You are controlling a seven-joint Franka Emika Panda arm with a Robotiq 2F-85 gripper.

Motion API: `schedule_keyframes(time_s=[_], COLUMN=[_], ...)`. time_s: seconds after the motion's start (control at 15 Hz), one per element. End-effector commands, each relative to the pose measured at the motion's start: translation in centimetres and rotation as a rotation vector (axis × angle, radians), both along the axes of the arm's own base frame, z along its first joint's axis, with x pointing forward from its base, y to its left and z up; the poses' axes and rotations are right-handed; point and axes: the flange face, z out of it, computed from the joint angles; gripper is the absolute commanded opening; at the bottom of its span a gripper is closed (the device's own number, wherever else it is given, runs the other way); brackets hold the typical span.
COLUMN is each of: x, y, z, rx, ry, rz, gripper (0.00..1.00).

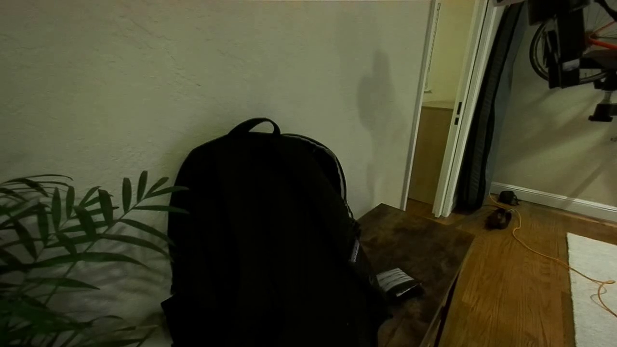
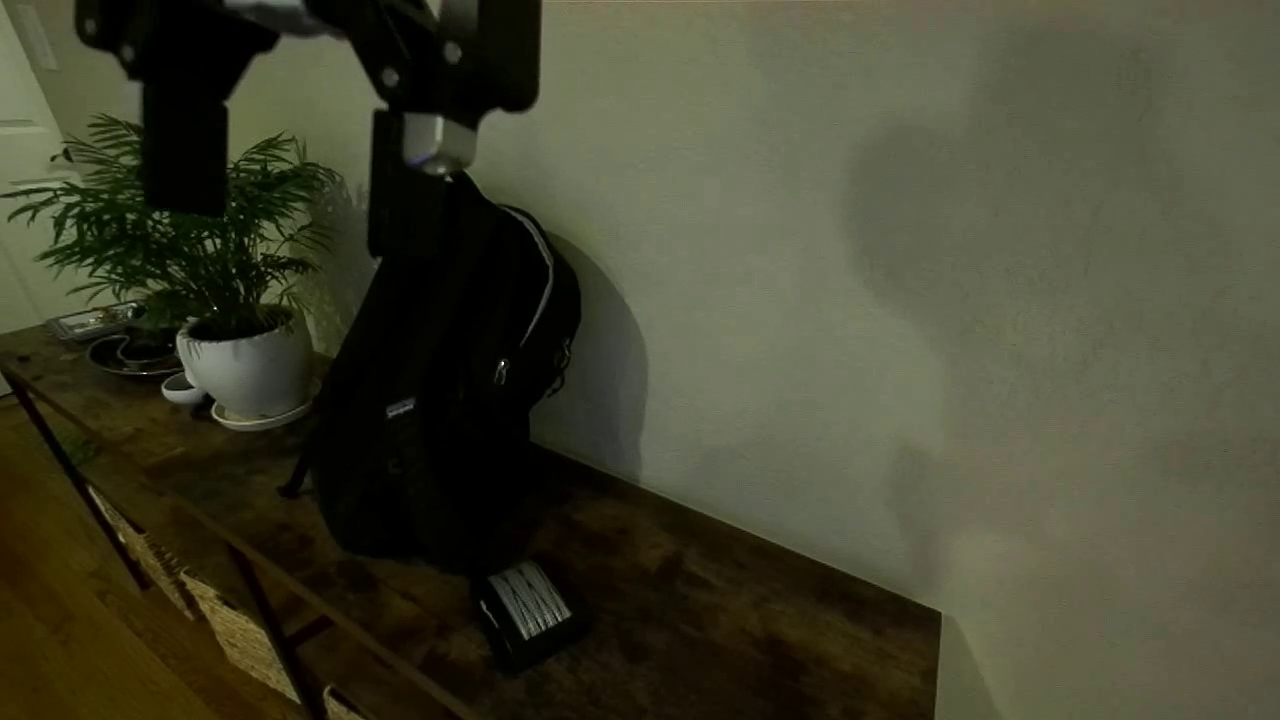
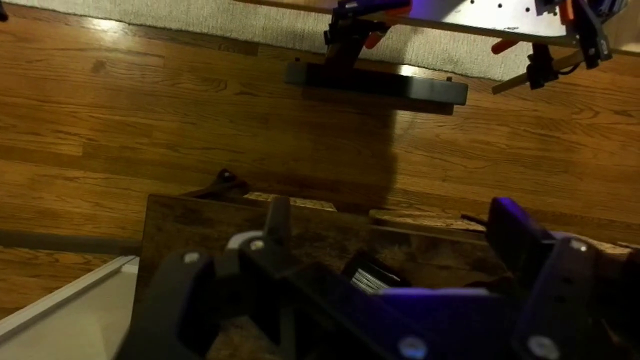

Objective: Pick up the wallet and place it in the backpack

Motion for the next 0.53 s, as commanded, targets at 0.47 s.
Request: schedule_keyframes(time_s=[0.47], x=[2.9], y=[4.1], z=[-5.9], rx=[0.014], ry=[-0.094], rz=[-0.177], gripper=[1.0])
